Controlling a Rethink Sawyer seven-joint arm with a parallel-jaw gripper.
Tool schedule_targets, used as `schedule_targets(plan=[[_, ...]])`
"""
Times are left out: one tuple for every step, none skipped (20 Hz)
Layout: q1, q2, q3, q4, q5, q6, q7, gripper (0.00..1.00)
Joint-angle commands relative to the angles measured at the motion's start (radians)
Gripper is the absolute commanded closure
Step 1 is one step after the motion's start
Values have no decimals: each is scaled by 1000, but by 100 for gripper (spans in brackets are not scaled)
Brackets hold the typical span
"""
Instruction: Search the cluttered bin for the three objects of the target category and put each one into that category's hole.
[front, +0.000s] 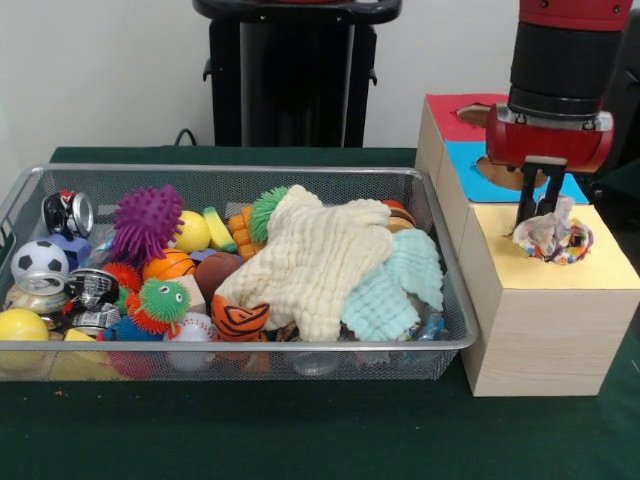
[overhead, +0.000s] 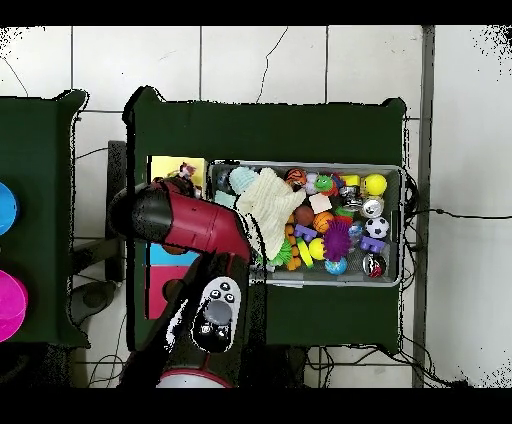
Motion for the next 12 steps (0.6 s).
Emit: schedule_targets(plan=[[-7, -21, 1, -7, -45, 114, 169, 100], [-8, -18, 4, -8, -44, 115, 168, 100], [-8, -17, 4, -12, -41, 122, 171, 100], [-9, -18, 4, -10, -40, 121, 172, 100], [-8, -20, 6, -3, -40, 116, 172, 100], [-9, -21, 8, -1, -39, 117, 170, 100], [-8, -22, 9, 1, -36, 123, 174, 100], [-7, -23, 11, 3, -33, 129, 178, 100], [-3, -23, 7, 2, -34, 133, 182, 100], [1, -22, 3, 0, -34, 137, 185, 100], [3, -21, 2, 1, -34, 138, 188, 100], [5, -23, 3, 9, -31, 132, 191, 0]])
